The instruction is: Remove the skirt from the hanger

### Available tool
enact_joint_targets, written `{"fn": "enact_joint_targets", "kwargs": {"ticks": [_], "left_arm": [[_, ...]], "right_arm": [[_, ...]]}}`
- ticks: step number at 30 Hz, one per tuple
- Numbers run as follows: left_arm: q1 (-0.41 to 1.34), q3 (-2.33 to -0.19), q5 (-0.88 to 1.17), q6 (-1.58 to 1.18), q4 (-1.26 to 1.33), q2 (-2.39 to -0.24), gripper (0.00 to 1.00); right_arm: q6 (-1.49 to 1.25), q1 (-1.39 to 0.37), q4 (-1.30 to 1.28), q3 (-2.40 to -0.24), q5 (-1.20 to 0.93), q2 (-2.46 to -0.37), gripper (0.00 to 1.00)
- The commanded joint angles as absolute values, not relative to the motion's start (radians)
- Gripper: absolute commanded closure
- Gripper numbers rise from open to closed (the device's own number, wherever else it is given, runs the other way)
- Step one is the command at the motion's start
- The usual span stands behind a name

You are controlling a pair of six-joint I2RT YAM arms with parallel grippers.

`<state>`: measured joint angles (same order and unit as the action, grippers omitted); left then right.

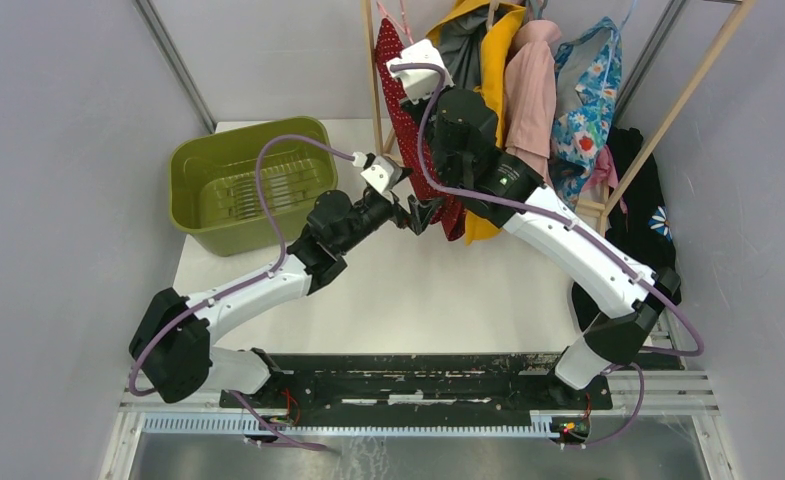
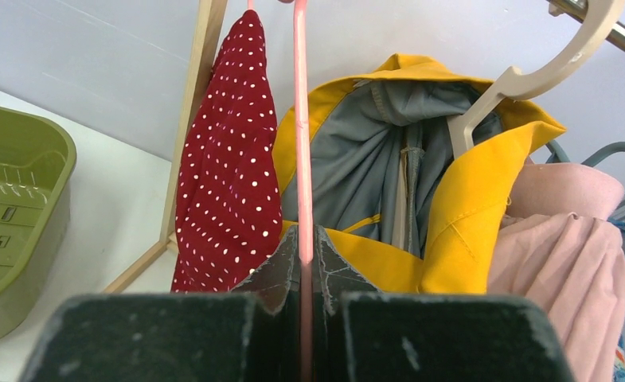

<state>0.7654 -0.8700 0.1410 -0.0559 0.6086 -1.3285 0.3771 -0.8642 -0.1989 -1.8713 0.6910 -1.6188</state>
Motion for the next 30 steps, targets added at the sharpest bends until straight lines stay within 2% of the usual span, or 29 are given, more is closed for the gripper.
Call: {"fn": "enact_joint_targets", "kwargs": {"ticks": [1,20,22,23,25,26,30], "left_arm": [[0.771,-0.939,0.013,0.108,0.657,-1.360,0.01],[0.817,-1.065,0.108,0.031,0.610,-1.469,0.02],[0.817,-1.078,0.094,0.034,0.576,-1.471,0.18],[0.816,-1.089,0.088,0.040,0.547,-1.471,0.37],[0.815,-1.120,0.055,0.058,0.459,-1.469,0.81],[0.816,-1.142,0.021,0.065,0.415,-1.464,0.95],[0.816,-1.183,-0.101,0.119,0.233,-1.407,0.97]], "right_arm": [[0.360,-0.873,-0.119,-1.889,0.681,-1.543,0.99],[0.356,-0.881,-0.135,-1.880,0.673,-1.531,0.99],[0.354,-0.882,-0.135,-1.878,0.678,-1.527,0.99],[0.354,-0.883,-0.134,-1.875,0.679,-1.525,0.99],[0.352,-0.884,-0.132,-1.869,0.682,-1.523,0.99],[0.353,-0.884,-0.130,-1.866,0.685,-1.522,0.99],[0.358,-0.882,-0.110,-1.849,0.691,-1.523,0.99]]}}
